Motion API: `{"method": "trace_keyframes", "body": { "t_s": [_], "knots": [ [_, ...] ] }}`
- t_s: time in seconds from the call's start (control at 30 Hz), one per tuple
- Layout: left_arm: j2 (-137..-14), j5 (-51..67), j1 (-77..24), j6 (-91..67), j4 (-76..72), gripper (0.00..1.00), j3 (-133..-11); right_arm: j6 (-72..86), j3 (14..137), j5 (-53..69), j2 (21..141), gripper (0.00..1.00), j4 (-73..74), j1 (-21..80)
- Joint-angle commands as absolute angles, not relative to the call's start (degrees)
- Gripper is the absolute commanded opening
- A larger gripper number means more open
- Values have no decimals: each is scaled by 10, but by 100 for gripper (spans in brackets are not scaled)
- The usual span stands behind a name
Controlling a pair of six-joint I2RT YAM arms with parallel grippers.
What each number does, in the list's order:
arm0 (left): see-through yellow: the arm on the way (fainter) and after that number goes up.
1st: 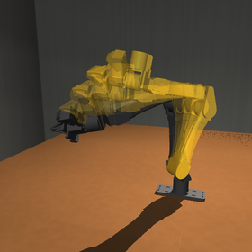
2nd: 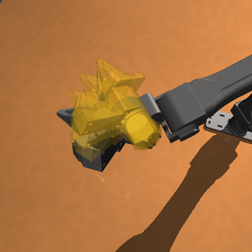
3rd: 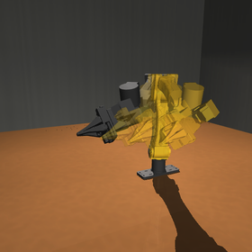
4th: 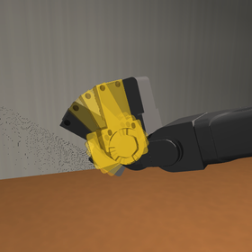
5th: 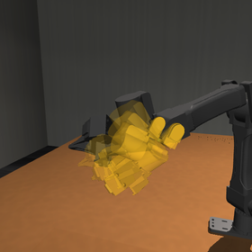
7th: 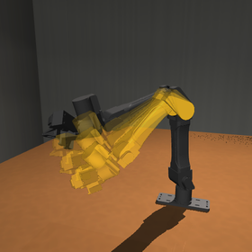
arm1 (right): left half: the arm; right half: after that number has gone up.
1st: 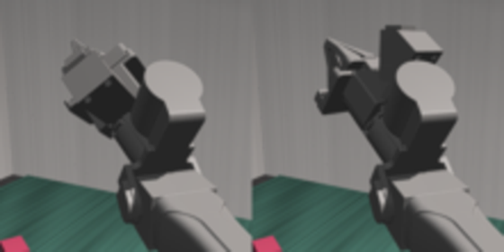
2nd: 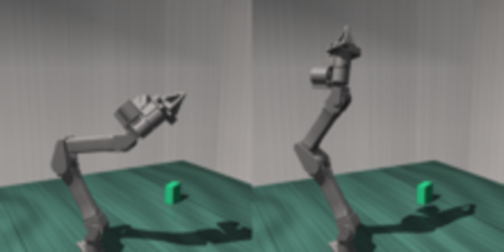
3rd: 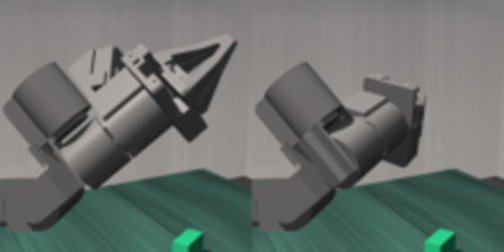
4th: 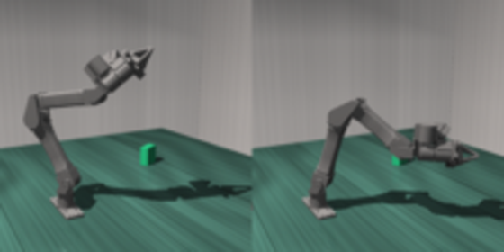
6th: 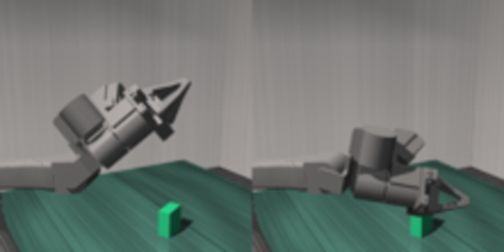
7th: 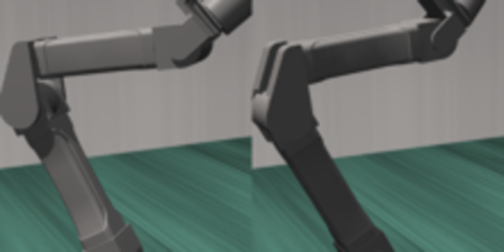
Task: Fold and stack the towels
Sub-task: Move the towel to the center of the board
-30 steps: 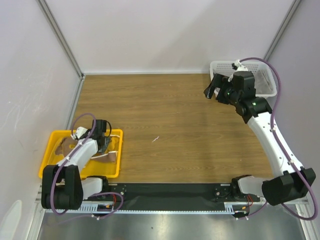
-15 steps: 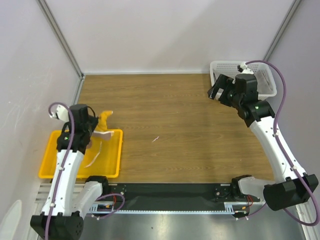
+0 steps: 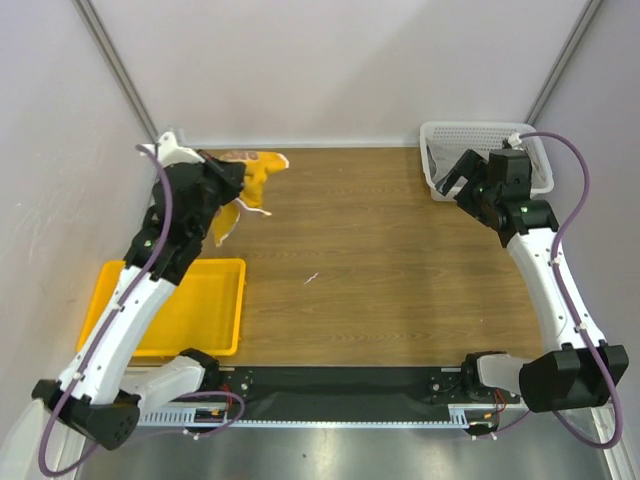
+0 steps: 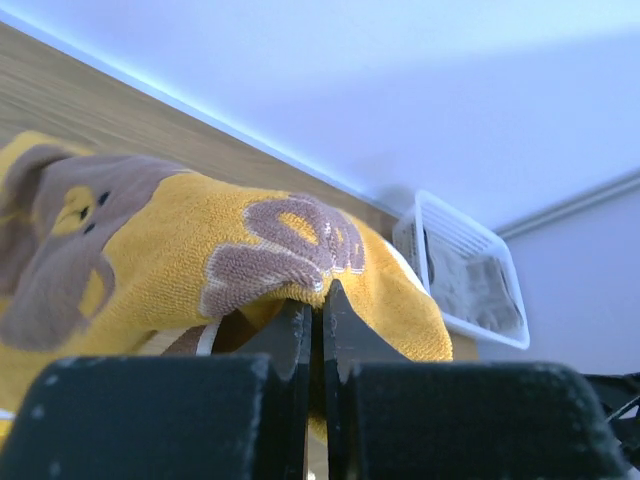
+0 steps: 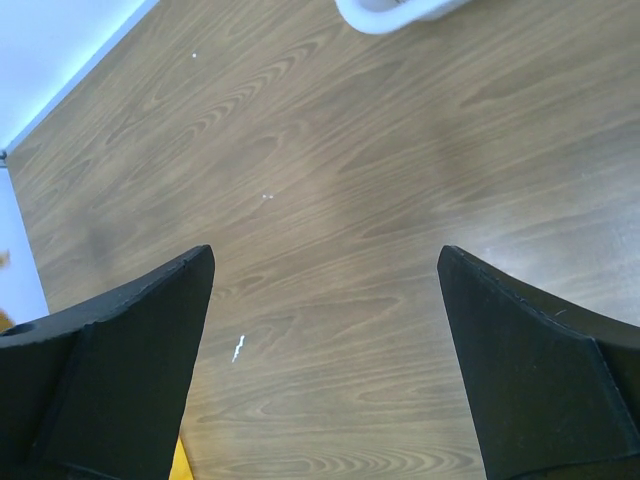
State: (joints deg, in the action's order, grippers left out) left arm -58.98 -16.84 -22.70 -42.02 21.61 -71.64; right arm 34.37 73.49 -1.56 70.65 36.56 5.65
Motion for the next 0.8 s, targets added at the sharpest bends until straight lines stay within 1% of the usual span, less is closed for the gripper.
{"method": "trace_keyframes", "body": {
  "t_s": [0.0, 0.1, 0.2, 0.27, 0.3, 0.37, 0.4, 0.43, 0.47, 0.5, 0.53, 0.67, 0.77],
  "knots": [
    [-625, -200, -267, -434, 152, 0, -722, 359, 725, -5, 672, 100, 379, 47],
    [-687, -225, -306, -444, 148, 0, -710, 358, 712, -11, 664, 100, 388, 37],
    [-765, -205, -323, -476, 164, 0, -725, 359, 699, -11, 664, 100, 399, 30],
    [-783, -165, -337, -490, 133, 0, -705, 360, 692, -12, 667, 100, 409, 29],
    [-798, -157, -344, -503, 86, 0, -690, 363, 687, -14, 669, 100, 410, 30],
    [-818, -152, -367, -504, 49, 14, -660, 366, 673, -12, 668, 100, 407, 30],
    [-834, -155, -376, -474, 11, 30, -654, 364, 670, -11, 669, 100, 403, 29],
    [-838, -169, -394, -462, 5, 49, -646, 363, 667, -11, 670, 100, 397, 29],
    [-839, -194, -399, -455, 8, 79, -647, 362, 664, -10, 674, 100, 396, 29],
    [-838, -195, -399, -448, 17, 93, -649, 360, 665, -10, 677, 100, 395, 31],
    [-835, -201, -398, -442, 25, 100, -653, 357, 668, -11, 679, 100, 395, 33],
    [-827, -222, -381, -406, 81, 100, -688, 334, 675, -5, 693, 100, 376, 63],
    [-845, -187, -329, -398, 150, 100, -729, 330, 680, -4, 720, 100, 366, 112]
  ]
}}
